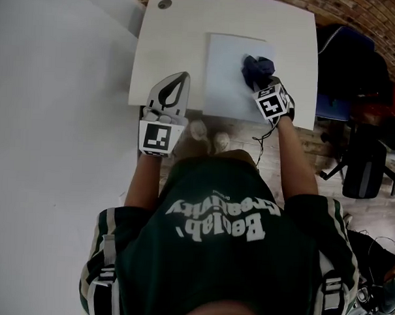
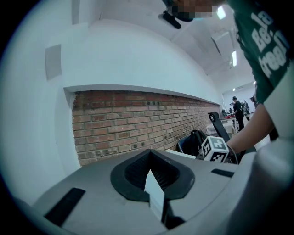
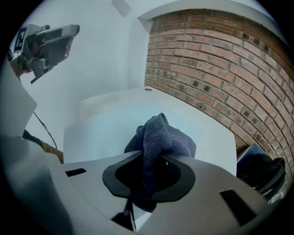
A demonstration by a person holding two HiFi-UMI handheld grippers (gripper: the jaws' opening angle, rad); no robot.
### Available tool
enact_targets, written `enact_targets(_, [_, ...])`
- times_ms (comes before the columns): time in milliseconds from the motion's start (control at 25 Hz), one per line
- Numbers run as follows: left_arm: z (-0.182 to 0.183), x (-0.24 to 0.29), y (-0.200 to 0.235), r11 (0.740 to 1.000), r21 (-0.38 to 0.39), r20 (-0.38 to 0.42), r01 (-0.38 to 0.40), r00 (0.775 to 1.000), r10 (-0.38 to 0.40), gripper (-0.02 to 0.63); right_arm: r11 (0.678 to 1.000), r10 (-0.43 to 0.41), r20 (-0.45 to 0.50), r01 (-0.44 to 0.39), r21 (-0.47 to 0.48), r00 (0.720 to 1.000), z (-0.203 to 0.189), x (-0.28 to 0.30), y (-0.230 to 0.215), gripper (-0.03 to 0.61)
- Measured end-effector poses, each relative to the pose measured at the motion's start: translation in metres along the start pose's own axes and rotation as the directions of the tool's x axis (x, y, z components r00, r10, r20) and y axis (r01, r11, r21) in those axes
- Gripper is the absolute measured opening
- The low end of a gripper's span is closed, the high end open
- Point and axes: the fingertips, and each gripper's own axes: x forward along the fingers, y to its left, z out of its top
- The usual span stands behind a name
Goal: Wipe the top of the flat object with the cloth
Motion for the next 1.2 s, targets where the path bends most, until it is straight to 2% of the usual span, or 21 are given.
enact_targets(200, [0.002,0.007,-0.005,1.0,0.0,0.012,0.015,1.0,-0.015,-0.006,0.998,0.054,-0.009,-0.055,-0.012,0.998,-0.03,-0.03,0.041,0.052])
enact_targets(360, [0.005,0.015,-0.005,1.0,0.002,0.021,0.028,0.999,-0.028,-0.006,0.991,0.127,-0.043,-0.129,-0.035,0.991,-0.049,-0.05,0.073,0.051])
enact_targets(480, [0.008,0.018,-0.007,0.999,0.012,0.029,0.037,0.999,-0.037,-0.006,0.988,0.135,-0.064,-0.139,-0.063,0.989,-0.054,-0.053,0.084,0.051])
enact_targets(680, [0.009,0.017,-0.008,0.999,0.016,0.036,0.044,0.998,-0.044,-0.006,0.979,0.172,-0.055,-0.177,-0.101,0.984,-0.034,-0.041,0.1,0.052])
enact_targets(960, [0.004,0.012,0.012,1.0,0.023,0.012,0.02,1.0,-0.021,-0.006,0.943,0.257,-0.025,-0.257,-0.212,0.966,0.019,-0.012,0.142,0.052])
enact_targets(1080, [0.002,0.012,0.021,1.0,0.022,0.0,0.014,1.0,-0.014,-0.006,0.929,0.254,-0.041,-0.255,-0.268,0.966,0.028,-0.007,0.144,0.052])
enact_targets(1200, [-0.001,0.011,0.029,1.0,0.019,-0.008,0.008,1.0,-0.008,-0.006,0.939,0.227,-0.037,-0.229,-0.257,0.973,0.038,0.004,0.131,0.052])
